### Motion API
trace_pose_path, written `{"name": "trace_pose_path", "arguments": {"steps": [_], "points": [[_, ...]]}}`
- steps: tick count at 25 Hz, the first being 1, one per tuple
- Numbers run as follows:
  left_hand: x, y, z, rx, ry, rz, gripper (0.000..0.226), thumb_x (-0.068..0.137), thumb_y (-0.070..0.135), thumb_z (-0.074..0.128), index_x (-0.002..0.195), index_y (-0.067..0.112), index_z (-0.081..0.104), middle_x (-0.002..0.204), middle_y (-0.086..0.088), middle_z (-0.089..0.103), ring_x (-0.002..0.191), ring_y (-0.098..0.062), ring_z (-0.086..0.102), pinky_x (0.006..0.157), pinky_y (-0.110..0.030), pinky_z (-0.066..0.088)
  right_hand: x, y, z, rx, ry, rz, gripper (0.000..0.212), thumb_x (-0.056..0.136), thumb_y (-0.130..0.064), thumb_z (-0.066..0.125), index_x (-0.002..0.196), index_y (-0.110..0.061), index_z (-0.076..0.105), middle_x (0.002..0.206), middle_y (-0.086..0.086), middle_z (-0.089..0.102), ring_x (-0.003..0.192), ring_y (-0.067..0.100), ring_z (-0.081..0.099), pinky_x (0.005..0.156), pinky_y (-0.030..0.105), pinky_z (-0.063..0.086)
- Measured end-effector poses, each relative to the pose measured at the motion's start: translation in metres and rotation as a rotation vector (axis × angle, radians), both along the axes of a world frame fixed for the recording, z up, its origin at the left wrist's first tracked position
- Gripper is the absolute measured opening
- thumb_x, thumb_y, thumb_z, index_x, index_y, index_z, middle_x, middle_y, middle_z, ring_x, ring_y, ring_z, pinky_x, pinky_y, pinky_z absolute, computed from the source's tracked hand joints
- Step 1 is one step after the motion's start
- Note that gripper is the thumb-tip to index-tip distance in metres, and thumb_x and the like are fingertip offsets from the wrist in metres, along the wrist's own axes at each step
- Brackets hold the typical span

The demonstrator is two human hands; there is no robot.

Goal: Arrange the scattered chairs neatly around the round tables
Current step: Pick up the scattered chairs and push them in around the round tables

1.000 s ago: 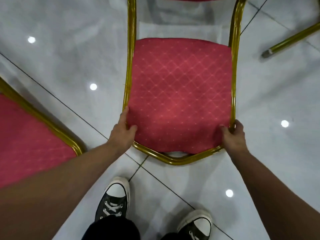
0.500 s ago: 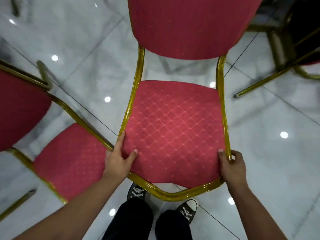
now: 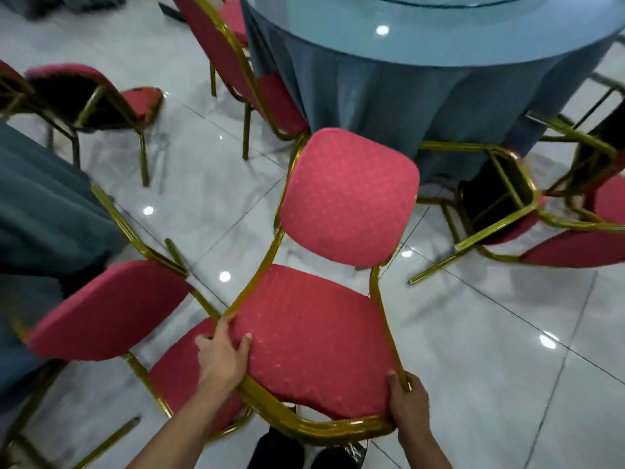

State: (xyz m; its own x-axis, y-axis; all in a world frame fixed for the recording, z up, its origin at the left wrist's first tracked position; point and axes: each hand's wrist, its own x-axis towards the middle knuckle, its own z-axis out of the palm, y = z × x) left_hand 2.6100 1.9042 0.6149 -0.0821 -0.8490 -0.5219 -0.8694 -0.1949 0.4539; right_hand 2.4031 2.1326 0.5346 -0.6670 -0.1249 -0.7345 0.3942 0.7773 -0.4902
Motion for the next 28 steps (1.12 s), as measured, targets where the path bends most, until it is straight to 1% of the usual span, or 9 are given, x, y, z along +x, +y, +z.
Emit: {"name": "trace_pose_path", "arguments": {"steps": [4,7,10,13,15,18,20,24,28], "points": [[0.007,0.026,0.018,0.11,-0.039,-0.01,0.048,0.095,0.033,0.065,0.137,0.015,0.053,0.137,-0.014,0.058,0.128,-0.039,0.048,0.109,-0.043,0.04,-0.027,0.014,0.05,0.054,0.039,0.009,0.041,0.1,-0.03,0.055,0.13,-0.003,0.057,0.119,0.019,0.065,0.105,0.038,0.062,0.096,0.052,0.052],[0.003,0.02,0.039,0.144,-0.041,0.079,0.043,0.091,0.03,0.07,0.129,0.011,0.06,0.131,-0.013,0.062,0.121,-0.037,0.057,0.105,-0.046,0.046,-0.046,0.01,0.081,0.08,0.01,0.051,0.035,0.097,-0.026,0.052,0.119,-0.001,0.062,0.11,0.019,0.067,0.101,0.038,0.063,0.095,0.052,0.053],[-0.012,-0.005,0.071,0.064,-0.017,0.106,0.029,0.094,0.023,0.061,0.117,0.006,0.068,0.118,-0.02,0.068,0.11,-0.039,0.062,0.098,-0.044,0.05,-0.052,-0.015,0.116,-0.031,0.022,-0.022,0.046,0.091,-0.04,0.047,0.115,-0.002,0.059,0.109,0.018,0.063,0.106,0.036,0.058,0.094,0.047,0.051],[-0.049,-0.006,0.1,-0.247,-0.09,-0.104,0.038,0.104,0.028,0.035,0.125,0.012,0.062,0.131,-0.017,0.06,0.128,-0.038,0.044,0.104,-0.047,0.036,-0.063,-0.049,0.145,-0.17,0.168,-0.046,0.056,0.097,-0.051,0.039,0.138,-0.014,0.047,0.126,0.017,0.056,0.119,0.036,0.051,0.099,0.049,0.043],[-0.071,0.005,0.107,-0.346,-0.098,-0.239,0.045,0.105,0.035,0.025,0.136,0.019,0.054,0.146,-0.015,0.047,0.141,-0.039,0.03,0.114,-0.053,0.026,-0.065,-0.066,0.156,-0.143,0.246,0.078,0.06,0.101,-0.056,0.033,0.148,-0.019,0.038,0.137,0.022,0.05,0.125,0.039,0.048,0.105,0.052,0.04],[-0.092,0.015,0.108,-0.362,0.043,-0.135,0.06,0.099,0.06,0.02,0.137,0.026,0.05,0.155,-0.009,0.036,0.151,-0.034,0.012,0.119,-0.06,0.01,-0.062,-0.082,0.156,-0.16,0.328,0.214,0.068,0.098,-0.066,0.031,0.152,-0.026,0.027,0.149,0.025,0.035,0.137,0.041,0.035,0.113,0.056,0.032],[-0.106,0.008,0.107,-0.41,0.134,-0.059,0.068,0.093,0.064,0.015,0.135,0.027,0.053,0.154,-0.01,0.037,0.151,-0.033,0.011,0.119,-0.062,0.009,-0.07,-0.096,0.155,-0.182,0.366,0.166,0.065,0.099,-0.064,0.032,0.152,-0.026,0.028,0.15,0.025,0.034,0.139,0.039,0.031,0.114,0.055,0.028],[-0.148,-0.044,0.107,-0.408,0.158,-0.038,0.064,0.092,0.058,0.017,0.131,0.025,0.055,0.152,-0.011,0.04,0.15,-0.036,0.014,0.117,-0.065,0.009,-0.116,-0.149,0.154,-0.204,0.384,0.15,0.057,0.101,-0.058,0.032,0.148,-0.026,0.035,0.146,0.025,0.038,0.137,0.04,0.032,0.111,0.052,0.029],[-0.191,-0.107,0.107,-0.404,0.155,-0.041,0.043,0.102,0.043,0.032,0.129,0.022,0.057,0.15,-0.012,0.042,0.148,-0.037,0.017,0.117,-0.063,0.009,-0.159,-0.207,0.149,-0.211,0.407,0.184,0.055,0.101,-0.06,0.029,0.144,-0.027,0.038,0.143,0.023,0.04,0.132,0.039,0.036,0.11,0.052,0.031]]}}
